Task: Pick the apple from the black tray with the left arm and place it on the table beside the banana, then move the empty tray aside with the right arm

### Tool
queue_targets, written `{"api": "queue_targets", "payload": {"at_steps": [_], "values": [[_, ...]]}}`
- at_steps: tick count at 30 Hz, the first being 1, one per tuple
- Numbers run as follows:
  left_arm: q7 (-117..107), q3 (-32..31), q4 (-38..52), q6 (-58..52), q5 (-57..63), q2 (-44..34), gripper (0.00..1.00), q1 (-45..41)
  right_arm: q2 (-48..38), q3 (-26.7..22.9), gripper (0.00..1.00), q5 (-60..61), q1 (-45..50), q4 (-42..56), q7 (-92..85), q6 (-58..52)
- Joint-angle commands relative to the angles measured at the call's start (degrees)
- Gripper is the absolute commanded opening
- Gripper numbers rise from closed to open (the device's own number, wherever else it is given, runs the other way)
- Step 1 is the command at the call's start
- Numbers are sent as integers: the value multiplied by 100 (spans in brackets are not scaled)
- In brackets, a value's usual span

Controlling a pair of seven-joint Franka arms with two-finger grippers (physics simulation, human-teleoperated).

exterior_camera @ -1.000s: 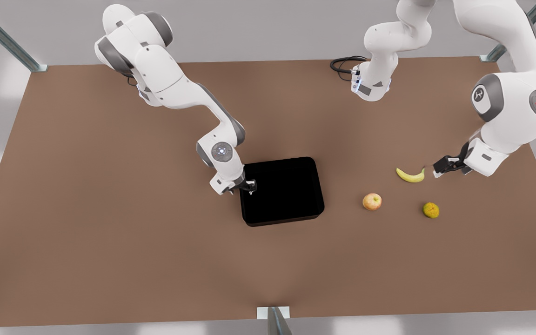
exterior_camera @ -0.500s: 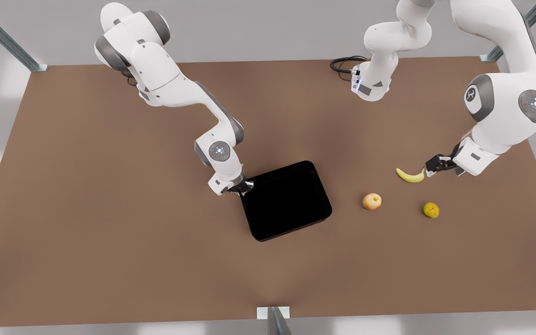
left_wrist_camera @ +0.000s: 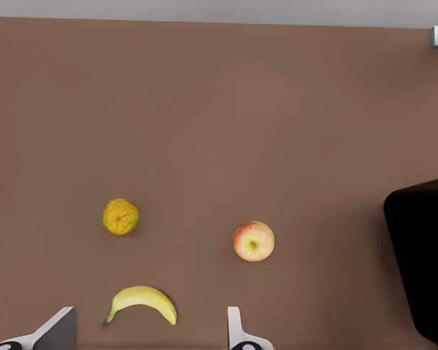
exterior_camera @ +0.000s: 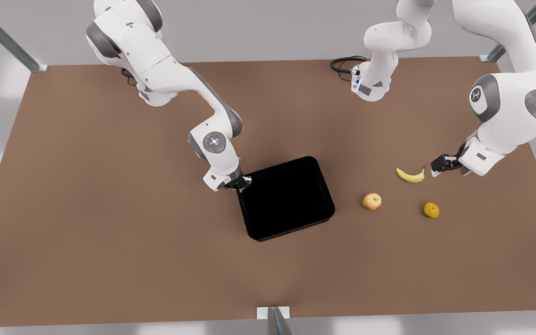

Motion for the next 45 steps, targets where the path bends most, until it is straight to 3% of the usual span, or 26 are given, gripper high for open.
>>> {"api": "queue_targets", "payload": {"at_steps": [1, 4, 6, 11, 18, 25, 33, 39, 40, 41, 42, 43, 44, 45], "values": [[76, -7, 3, -5, 9, -5, 100, -35, -109, -24, 7, -82, -20, 4, -452, -701], [76, 1, 3, -5, 9, -5, 100, -35, -496, -305, 7, 23, -90, 4, -1330, -1395], [76, -7, 3, -5, 9, -5, 100, -35, -768, -788, 7, 551, -90, 12, -2437, -1974], [76, -7, 3, -5, 9, -5, 100, -35, -1023, -1658, 4, 551, -90, 205, -3711, -2792], [76, -7, -6, -5, 9, -5, 100, -44, -962, -3135, 3, 990, -160, 601, -6560, -3012], [76, -7, 3, -5, 9, -5, 100, -44, -953, -4217, 2, 1008, -187, 1058, -7852, -3681], [76, -7, -6, -5, 9, -5, 100, -44, -505, -4832, 2, 1017, -266, 1050, -7878, -3795], [76, -16, -6, -5, 9, -5, 100, -44, 497, -5201, 5, 1737, -345, 1269, -8459, -3698], [76, -16, -6, -5, 9, -5, 100, -44, 594, -5201, 10, 1737, -353, 1357, -8459, -3698], [76, -16, -6, -5, 9, -5, 100, -44, 656, -5201, 32, 1746, -371, 1401, -8406, -3698], [76, -16, -6, -5, 9, -5, 100, -44, 682, -5192, 73, 1746, -371, 1480, -8309, -3698], [76, -16, -6, -5, 9, -5, 100, -44, 682, -5184, 92, 1746, -354, 1515, -8257, -3707], [76, -16, -6, -5, 88, -5, 100, -44, 673, -5175, 100, 1869, -354, 1524, -8204, -3707], [76, -16, -6, -5, 88, -5, 100, -44, 664, -5184, 100, 2124, -354, 1647, -8221, -3725]]}}
